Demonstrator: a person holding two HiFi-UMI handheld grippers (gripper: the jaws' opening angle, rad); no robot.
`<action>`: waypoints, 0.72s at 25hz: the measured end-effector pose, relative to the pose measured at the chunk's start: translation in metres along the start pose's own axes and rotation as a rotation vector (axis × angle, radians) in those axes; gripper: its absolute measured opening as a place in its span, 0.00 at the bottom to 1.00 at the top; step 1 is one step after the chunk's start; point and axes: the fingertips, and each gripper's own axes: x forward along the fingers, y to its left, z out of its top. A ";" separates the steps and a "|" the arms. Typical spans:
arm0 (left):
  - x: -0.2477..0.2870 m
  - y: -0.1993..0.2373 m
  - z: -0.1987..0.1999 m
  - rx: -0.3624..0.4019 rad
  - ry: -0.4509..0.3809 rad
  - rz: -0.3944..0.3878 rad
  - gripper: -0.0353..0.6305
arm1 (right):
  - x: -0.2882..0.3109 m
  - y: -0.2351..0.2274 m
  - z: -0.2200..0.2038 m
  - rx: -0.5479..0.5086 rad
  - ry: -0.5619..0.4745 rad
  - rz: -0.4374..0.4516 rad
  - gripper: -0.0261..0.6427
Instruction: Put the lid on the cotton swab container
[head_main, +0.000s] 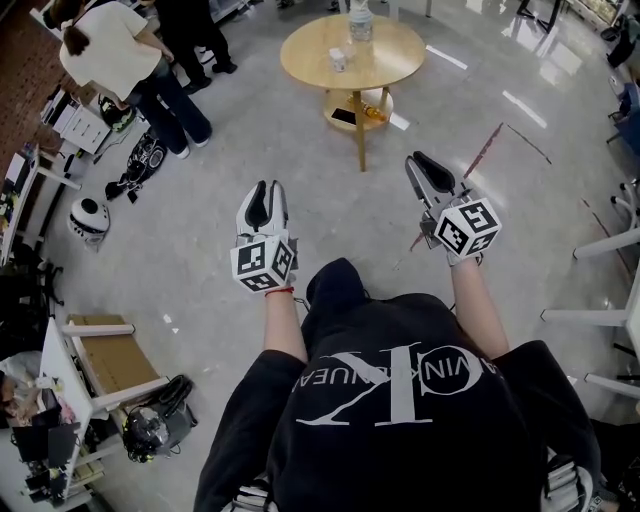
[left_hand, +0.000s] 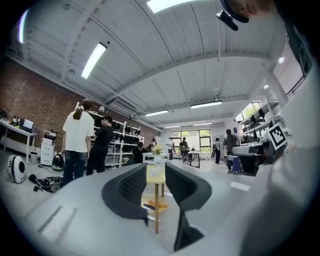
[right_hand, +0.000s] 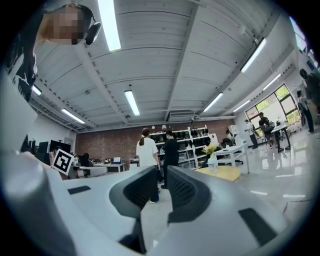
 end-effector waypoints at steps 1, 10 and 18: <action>0.001 -0.004 -0.002 0.012 0.011 -0.011 0.23 | -0.001 -0.004 0.001 0.011 -0.008 -0.009 0.09; 0.033 0.013 -0.016 0.002 0.040 0.016 0.33 | 0.016 -0.036 -0.007 0.065 -0.011 -0.025 0.22; 0.111 0.035 -0.038 -0.031 0.082 0.026 0.35 | 0.069 -0.087 -0.018 0.063 0.036 -0.049 0.23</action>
